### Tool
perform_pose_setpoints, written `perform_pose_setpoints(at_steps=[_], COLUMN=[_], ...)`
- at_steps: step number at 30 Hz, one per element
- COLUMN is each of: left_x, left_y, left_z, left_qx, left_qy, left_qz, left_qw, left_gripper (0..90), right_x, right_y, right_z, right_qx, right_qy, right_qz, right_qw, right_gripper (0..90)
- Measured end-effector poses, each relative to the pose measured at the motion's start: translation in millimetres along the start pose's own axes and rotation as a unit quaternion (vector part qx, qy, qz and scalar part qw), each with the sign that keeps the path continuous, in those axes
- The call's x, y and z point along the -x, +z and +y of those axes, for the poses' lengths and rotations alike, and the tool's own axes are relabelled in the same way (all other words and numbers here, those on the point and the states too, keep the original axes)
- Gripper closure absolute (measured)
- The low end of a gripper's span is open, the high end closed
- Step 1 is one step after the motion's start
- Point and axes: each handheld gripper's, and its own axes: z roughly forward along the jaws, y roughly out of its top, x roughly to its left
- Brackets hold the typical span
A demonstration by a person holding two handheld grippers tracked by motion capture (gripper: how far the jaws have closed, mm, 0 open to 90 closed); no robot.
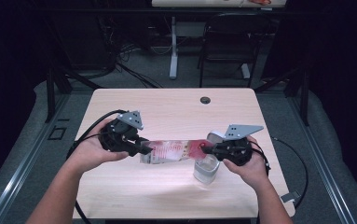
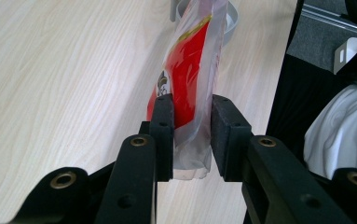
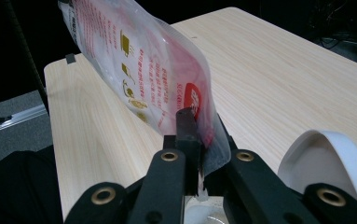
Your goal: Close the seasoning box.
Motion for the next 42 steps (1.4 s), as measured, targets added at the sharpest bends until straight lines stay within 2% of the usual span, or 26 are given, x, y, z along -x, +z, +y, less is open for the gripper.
perform_pose_setpoints(at_steps=[15, 26, 32, 42], left_x=[0.9, 0.5, 1.7, 2.3], left_y=[-5.7, -2.7, -0.7, -1.3], left_z=[9.3, 16.8, 18.8, 23.6], left_qx=[0.004, 0.004, 0.002, 0.007], left_qy=[0.009, 0.012, 0.012, 0.017], left_qz=[0.005, 0.002, 0.002, 0.001], left_qw=[0.9999, 0.9999, 0.9999, 0.9998], left_gripper=[73.3, 73.5, 73.6, 74.0], right_x=[1.2, 3.2, 3.5, 5.3], right_y=[-5.3, -11.9, -9.3, -11.3], right_z=[1.1, 2.9, -2.6, -7.2], right_qx=[0.009, -0.002, -0.007, 0.001], right_qy=[0.007, 0.009, 0.016, 0.023], right_qz=[0.002, -0.012, -0.014, -0.013], right_qw=[0.9999, 0.9999, 0.9997, 0.9996], right_gripper=[88.1, 88.1, 88.0, 87.9])
